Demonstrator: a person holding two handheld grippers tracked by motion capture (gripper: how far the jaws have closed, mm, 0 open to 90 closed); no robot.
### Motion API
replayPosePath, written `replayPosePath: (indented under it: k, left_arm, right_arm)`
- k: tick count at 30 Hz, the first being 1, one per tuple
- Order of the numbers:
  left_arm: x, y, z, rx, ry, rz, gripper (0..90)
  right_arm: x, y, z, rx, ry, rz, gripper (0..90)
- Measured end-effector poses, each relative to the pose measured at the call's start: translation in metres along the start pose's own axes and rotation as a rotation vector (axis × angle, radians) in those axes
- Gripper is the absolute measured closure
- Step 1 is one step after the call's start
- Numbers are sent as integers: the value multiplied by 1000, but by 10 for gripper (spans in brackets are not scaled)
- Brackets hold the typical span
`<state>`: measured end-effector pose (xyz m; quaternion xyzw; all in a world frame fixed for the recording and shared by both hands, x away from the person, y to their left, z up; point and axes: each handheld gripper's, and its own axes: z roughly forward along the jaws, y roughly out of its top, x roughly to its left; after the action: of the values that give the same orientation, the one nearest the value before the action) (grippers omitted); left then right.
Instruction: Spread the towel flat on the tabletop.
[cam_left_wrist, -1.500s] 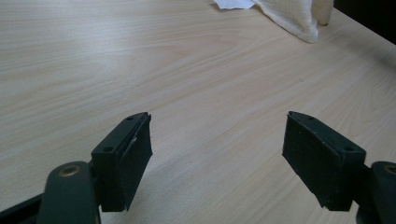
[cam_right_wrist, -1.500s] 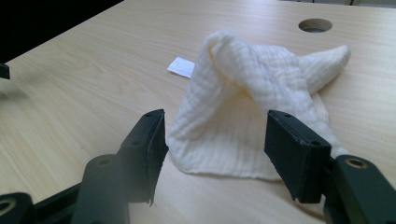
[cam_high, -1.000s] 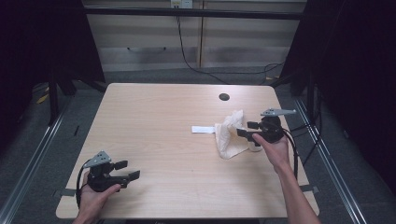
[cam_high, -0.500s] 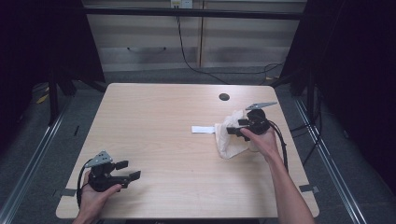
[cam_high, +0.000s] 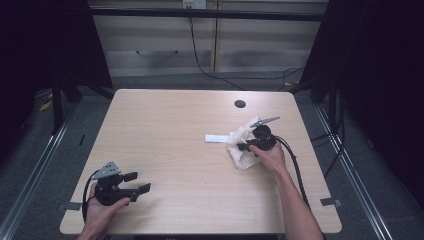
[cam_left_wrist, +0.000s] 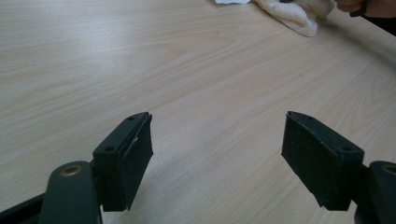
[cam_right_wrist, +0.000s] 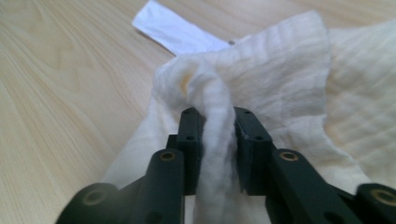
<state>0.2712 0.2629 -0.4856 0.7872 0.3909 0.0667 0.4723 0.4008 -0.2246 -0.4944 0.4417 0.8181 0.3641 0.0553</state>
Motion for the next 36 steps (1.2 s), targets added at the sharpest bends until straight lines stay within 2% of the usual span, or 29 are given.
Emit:
replayPosePath:
  k: [3, 4, 5, 8, 10, 12, 16, 17, 19, 24, 36]
  left_arm:
    - [0, 0, 1, 1, -3, 0, 243]
    - [0, 0, 1, 3, -3, 0, 243]
    - [0, 0, 2, 6, -3, 2, 243]
    - [-1, 0, 3, 11, -3, 6, 243]
    - [-1, 0, 3, 12, -3, 7, 244]
    - [-1, 0, 2, 9, -3, 6, 244]
    - [-1, 0, 2, 7, -4, 1, 244]
    - [-1, 0, 2, 6, -4, 2, 249]
    - [-2, 0, 2, 4, -8, 2, 254]
    - [-1, 0, 2, 1, -17, -8, 254]
    - [-1, 0, 1, 2, -11, -4, 254]
  right_arm:
    - [2, -5, 2, -9, 31, 13, 819]
    - [5, -11, 3, -17, 88, 42, 834]
    - [5, -11, 3, -17, 88, 42, 834]
    - [15, -18, 5, -41, 122, 43, 842]
    - [25, -21, 8, -55, 136, 40, 844]
    - [28, -22, 9, -57, 140, 39, 844]
    - [50, -22, 15, -47, 163, 4, 845]
    - [63, -23, 19, -49, 181, -15, 845]
    - [67, -23, 20, -46, 187, -19, 846]
    - [93, -23, 29, -39, 220, -56, 849]
    - [148, -21, 46, -39, 238, -129, 844]
